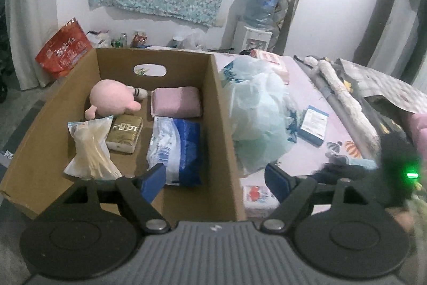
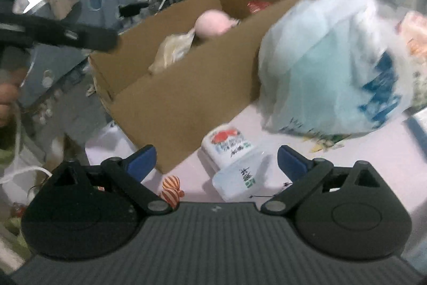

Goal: Organize soft objects
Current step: 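Carry the wipes pack into the cardboard box and open the right gripper, then grasp the white cup on the table with the right gripper, then grasp the clear-lidded yogurt cup with the left gripper while the right holds the white cup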

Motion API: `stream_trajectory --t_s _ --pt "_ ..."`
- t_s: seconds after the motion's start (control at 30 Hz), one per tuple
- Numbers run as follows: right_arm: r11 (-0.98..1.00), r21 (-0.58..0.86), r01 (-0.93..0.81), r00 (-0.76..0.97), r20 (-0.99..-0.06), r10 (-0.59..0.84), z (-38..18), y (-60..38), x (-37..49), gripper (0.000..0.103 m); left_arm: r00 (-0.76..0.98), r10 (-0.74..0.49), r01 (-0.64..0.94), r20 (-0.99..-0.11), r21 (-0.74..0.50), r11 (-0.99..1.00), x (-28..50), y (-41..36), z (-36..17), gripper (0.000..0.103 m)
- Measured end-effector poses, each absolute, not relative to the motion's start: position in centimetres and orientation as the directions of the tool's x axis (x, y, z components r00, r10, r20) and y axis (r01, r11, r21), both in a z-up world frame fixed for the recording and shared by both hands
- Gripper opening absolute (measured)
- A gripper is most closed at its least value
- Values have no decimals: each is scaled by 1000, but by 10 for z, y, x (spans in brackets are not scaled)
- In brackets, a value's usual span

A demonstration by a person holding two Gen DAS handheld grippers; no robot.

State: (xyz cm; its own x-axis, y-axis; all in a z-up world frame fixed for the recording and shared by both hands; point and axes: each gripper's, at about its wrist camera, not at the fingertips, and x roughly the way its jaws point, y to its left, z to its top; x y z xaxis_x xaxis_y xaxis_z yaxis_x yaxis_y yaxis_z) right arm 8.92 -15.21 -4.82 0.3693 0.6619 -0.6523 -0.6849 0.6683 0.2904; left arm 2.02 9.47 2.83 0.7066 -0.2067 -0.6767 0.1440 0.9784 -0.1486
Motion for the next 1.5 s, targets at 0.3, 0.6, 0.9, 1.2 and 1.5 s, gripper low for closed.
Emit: stream_trajectory --t_s 0.3,0.6,0.9,1.2,1.5 --pt "644 304 -702 354 -636 686 -88 -156 107 67 709 -196 146 -677 -131 981 -1 86 33 82" --pt "713 128 -689 406 -747 526 -49 -173 89 60 706 -265 241 -657 -128 962 -6 59 36 82" --pt "585 -178 -791 366 -904 219 -21 -168 83 58 658 -364 339 -659 -172 925 1 20 18 82" --pt "720 -23 -693 458 -786 416 -21 -217 51 74 584 -400 425 -706 -154 892 5 -14 -3 82" --pt "797 377 -472 556 -574 601 -28 -329 6 74 502 -397 512 -768 -107 853 19 -58 -30 82"
